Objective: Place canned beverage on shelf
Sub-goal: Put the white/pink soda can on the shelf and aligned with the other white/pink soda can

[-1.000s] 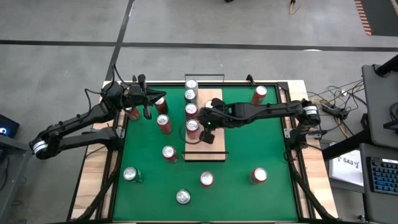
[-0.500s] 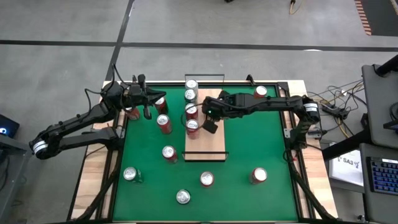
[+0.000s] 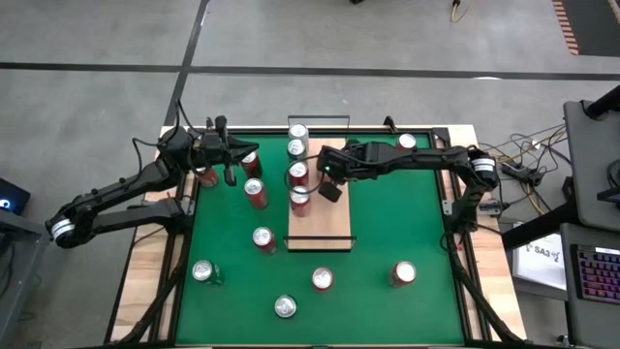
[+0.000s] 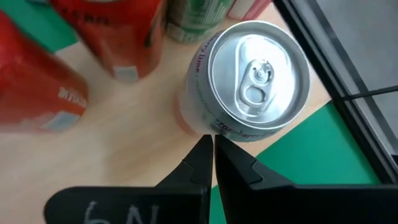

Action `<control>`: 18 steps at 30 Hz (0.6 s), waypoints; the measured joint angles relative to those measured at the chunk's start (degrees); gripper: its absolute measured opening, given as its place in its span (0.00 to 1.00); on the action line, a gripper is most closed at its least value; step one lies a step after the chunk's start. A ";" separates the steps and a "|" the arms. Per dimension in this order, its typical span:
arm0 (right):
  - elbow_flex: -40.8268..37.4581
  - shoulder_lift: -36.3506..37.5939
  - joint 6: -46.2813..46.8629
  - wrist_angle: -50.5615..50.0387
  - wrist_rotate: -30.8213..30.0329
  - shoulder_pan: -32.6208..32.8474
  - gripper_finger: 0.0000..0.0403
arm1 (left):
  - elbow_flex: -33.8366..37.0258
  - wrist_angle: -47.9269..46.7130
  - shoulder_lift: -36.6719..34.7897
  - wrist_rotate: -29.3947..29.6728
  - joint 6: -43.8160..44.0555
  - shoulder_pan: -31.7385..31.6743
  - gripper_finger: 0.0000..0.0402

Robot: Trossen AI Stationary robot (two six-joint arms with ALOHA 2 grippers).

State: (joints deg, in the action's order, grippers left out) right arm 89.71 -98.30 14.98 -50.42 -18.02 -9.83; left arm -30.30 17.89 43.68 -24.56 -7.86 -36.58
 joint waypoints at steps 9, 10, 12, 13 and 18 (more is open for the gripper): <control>-0.01 0.00 0.43 1.12 1.76 -0.19 0.02 | 0.00 0.00 0.00 0.00 0.00 0.00 0.00; -0.15 0.00 0.44 2.23 1.92 -0.19 0.02 | 0.00 0.00 0.00 0.00 0.00 0.00 0.00; -0.24 0.00 -0.01 3.38 1.95 -0.19 0.02 | 0.00 0.00 0.00 0.00 0.00 0.00 0.00; -0.29 0.00 -0.44 3.70 1.95 -0.20 0.02 | 0.00 0.00 0.00 0.00 0.00 0.00 0.00; -0.50 0.00 -2.19 7.02 1.97 -0.85 0.02 | 0.01 0.00 0.00 0.00 0.00 0.00 0.00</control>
State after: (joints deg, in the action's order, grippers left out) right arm 89.22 -98.30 12.80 -43.40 -16.05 -10.68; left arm -30.29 17.89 43.68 -24.56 -7.86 -36.58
